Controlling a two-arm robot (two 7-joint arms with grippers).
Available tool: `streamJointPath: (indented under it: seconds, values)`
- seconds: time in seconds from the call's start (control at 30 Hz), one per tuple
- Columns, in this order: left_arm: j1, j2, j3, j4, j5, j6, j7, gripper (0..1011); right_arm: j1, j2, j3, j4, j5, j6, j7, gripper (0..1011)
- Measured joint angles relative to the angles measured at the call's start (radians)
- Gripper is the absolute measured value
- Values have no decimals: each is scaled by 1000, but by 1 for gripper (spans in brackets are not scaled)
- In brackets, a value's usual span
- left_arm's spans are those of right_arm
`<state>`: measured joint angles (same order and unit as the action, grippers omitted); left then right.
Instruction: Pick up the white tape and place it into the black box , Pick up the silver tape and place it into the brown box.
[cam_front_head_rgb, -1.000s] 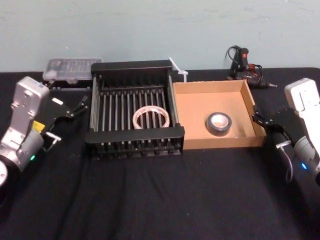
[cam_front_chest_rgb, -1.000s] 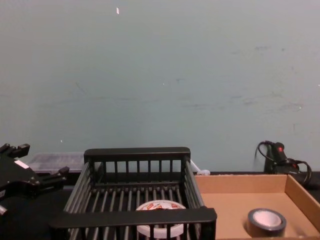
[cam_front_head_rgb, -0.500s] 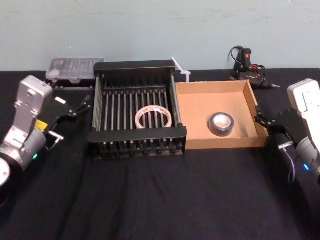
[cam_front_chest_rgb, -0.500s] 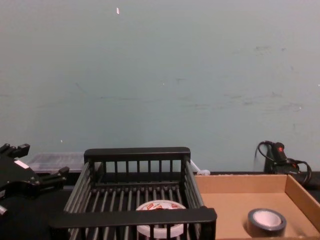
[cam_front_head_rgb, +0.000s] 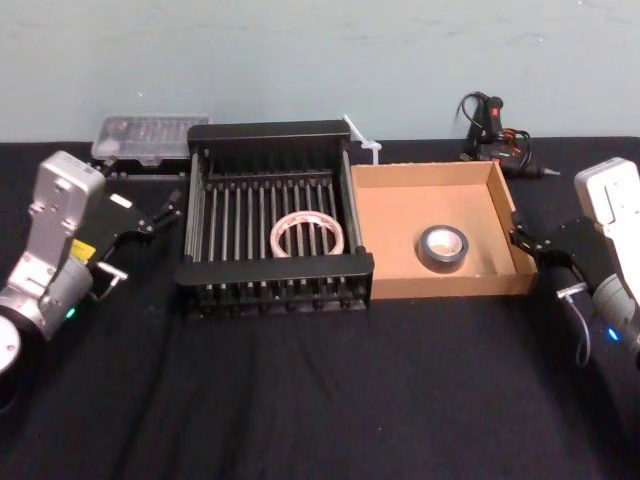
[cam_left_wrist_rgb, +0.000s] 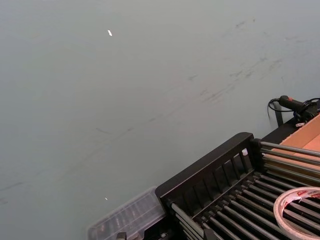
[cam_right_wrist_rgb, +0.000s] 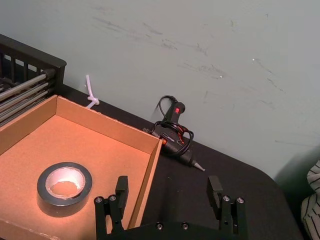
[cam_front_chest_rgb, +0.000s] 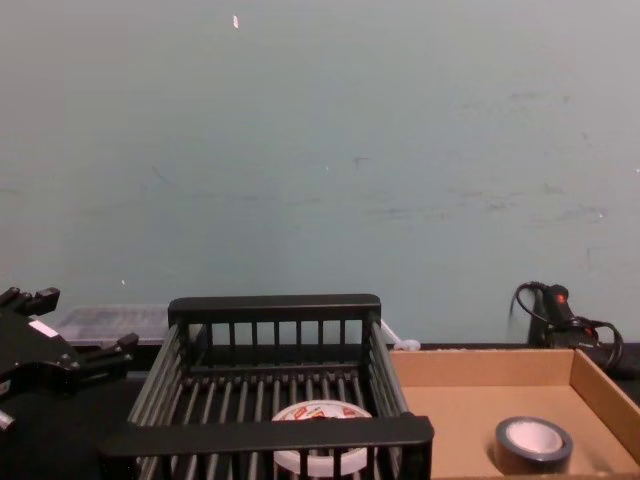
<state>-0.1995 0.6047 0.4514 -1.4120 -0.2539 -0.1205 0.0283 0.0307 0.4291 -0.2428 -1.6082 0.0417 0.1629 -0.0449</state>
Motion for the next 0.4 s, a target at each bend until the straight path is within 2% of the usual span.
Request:
streamJointPath:
  seconds: [0.4]
  values:
    - [0, 0, 0, 0, 0, 0, 0, 1001, 0, 0, 0, 0, 0, 0, 0, 1003]
